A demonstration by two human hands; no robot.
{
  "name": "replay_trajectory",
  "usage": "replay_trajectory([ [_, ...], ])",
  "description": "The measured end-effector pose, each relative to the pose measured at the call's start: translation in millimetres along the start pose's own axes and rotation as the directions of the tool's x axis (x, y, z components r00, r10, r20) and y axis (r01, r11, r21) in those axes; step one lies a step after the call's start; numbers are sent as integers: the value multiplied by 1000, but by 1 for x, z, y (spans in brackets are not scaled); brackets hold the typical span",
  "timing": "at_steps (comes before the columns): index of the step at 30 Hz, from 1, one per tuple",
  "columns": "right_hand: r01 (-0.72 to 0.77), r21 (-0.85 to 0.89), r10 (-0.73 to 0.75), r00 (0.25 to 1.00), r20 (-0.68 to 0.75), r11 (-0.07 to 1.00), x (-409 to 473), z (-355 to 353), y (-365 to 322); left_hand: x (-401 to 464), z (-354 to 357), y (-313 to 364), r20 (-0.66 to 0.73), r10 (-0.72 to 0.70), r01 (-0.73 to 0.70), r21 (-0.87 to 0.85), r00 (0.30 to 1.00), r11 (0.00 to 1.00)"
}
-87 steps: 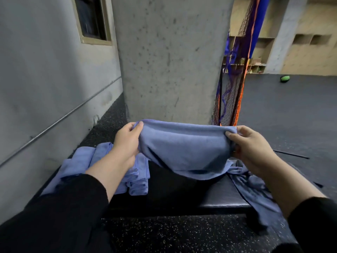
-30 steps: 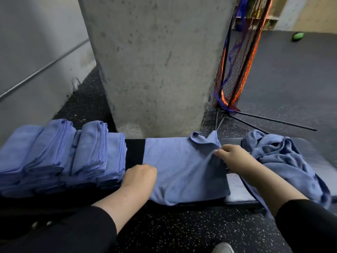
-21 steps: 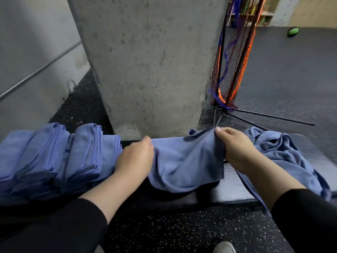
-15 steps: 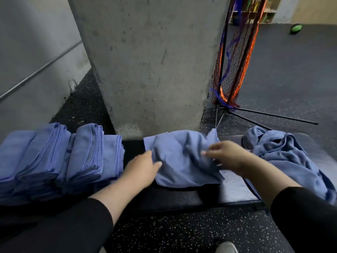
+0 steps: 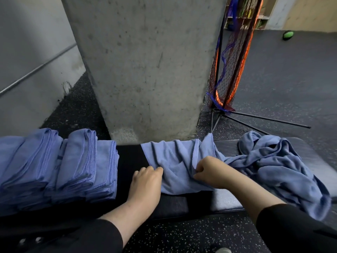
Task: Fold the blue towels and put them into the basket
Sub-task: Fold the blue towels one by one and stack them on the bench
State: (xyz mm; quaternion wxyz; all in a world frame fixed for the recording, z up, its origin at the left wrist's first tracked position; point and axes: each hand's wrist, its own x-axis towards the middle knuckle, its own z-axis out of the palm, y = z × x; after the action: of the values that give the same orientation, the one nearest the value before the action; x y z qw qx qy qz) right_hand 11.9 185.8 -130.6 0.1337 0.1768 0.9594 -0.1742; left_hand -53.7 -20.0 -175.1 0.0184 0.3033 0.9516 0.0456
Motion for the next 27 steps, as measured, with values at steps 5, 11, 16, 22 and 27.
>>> replay_trajectory([
  [5,-51,210,90,979,-182,976,-7,-15,-18,7,-31,2,-62,-104,78,-329,993,941],
  [11,3,677,103,988,-117,736,-11,-15,-38,8,-76,-1,-271,-55,-80,-463,961,883],
  [16,70,766,51,990,-133,639,-11,-11,-39,-5,-44,23,81,131,-62,-572,988,818],
  [22,99,390,23,955,-296,915,-14,-27,-7,11,-35,21,34,20,3,-562,999,827],
  [27,114,315,-99,993,-64,942,-14,-19,23,19,-43,23,68,-45,78,-636,997,768],
])
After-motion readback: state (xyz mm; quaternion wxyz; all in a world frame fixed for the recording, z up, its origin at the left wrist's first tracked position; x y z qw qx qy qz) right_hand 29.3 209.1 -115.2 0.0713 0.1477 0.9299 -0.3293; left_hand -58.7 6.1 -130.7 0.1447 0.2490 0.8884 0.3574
